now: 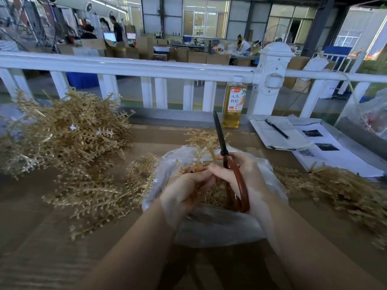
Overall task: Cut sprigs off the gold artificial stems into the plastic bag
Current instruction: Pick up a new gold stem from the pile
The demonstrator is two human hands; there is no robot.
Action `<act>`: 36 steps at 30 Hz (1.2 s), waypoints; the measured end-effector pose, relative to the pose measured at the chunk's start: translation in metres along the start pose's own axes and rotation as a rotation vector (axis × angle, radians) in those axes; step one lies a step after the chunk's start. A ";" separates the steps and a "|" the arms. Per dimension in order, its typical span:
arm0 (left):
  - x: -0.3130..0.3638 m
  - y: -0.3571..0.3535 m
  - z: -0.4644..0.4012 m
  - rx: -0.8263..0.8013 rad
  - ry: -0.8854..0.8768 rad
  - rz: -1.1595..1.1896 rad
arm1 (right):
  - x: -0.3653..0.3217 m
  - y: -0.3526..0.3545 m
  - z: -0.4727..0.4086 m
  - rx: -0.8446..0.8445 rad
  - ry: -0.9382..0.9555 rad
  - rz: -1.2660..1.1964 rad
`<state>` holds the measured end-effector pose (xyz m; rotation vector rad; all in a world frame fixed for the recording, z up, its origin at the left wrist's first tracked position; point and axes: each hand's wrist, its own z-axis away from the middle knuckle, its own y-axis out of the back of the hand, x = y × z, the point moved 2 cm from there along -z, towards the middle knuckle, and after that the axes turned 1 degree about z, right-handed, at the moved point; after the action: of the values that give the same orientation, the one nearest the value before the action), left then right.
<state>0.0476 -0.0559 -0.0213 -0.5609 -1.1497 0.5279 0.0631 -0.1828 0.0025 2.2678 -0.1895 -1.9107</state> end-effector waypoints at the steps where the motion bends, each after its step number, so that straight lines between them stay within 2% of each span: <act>1: 0.001 -0.001 0.002 0.007 0.005 -0.004 | -0.001 0.000 -0.001 -0.014 -0.014 0.005; 5: 0.008 0.002 0.009 0.070 -0.081 0.054 | -0.007 0.008 -0.001 0.041 0.041 0.054; 8: 0.015 0.005 0.014 0.174 -0.139 0.050 | -0.008 0.014 0.000 0.023 0.063 0.099; 10: 0.018 0.003 0.014 0.223 -0.173 -0.056 | -0.009 0.013 0.001 -0.017 0.077 0.136; 14: 0.022 -0.012 0.018 0.205 -0.134 -0.325 | -0.012 0.007 0.003 -0.093 0.140 0.220; 17: 0.023 -0.012 0.014 0.237 -0.133 -0.383 | -0.015 0.004 0.004 -0.131 0.173 0.262; 20: 0.022 -0.009 0.012 0.273 -0.160 -0.382 | -0.017 0.006 0.005 -0.115 0.130 0.169; 25: 0.018 -0.003 0.008 0.192 -0.183 -0.272 | -0.017 0.010 0.003 0.010 0.007 -0.080; 28: 0.014 -0.005 0.007 0.129 -0.190 -0.309 | -0.017 0.008 0.004 0.014 0.012 -0.063; 32: 0.016 -0.003 0.007 0.016 -0.110 -0.402 | -0.016 0.006 0.001 0.007 0.014 -0.034; 36: 0.015 -0.001 0.008 -0.010 -0.097 -0.434 | -0.011 0.005 -0.001 0.010 0.027 0.009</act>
<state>0.0447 -0.0457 -0.0077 -0.2825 -1.3219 0.1765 0.0621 -0.1857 0.0145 2.2935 -0.2056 -1.8779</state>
